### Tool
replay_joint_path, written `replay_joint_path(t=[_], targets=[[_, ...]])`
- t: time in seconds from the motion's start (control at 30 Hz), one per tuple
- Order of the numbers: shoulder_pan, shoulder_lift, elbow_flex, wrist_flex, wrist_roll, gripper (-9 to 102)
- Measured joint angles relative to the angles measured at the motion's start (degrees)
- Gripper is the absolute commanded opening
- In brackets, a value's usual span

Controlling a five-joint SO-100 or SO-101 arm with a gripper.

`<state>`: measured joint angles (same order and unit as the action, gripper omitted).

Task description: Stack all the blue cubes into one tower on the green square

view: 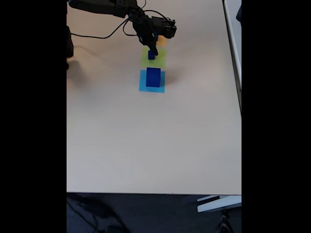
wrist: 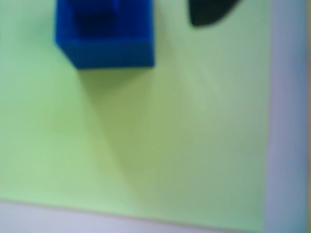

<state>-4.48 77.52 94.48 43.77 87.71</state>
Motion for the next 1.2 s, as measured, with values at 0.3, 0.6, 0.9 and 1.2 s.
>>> replay_joint_path(t=[0.3, 0.6, 0.9, 1.2], targets=[[1.1, 2.3, 1.1, 0.9, -1.7, 19], [1.3, 3.0, 1.1, 1.3, -2.6, 18], [1.3, 3.0, 1.2, 1.9, -3.0, 18], [1.3, 3.0, 1.3, 2.8, -3.9, 18]])
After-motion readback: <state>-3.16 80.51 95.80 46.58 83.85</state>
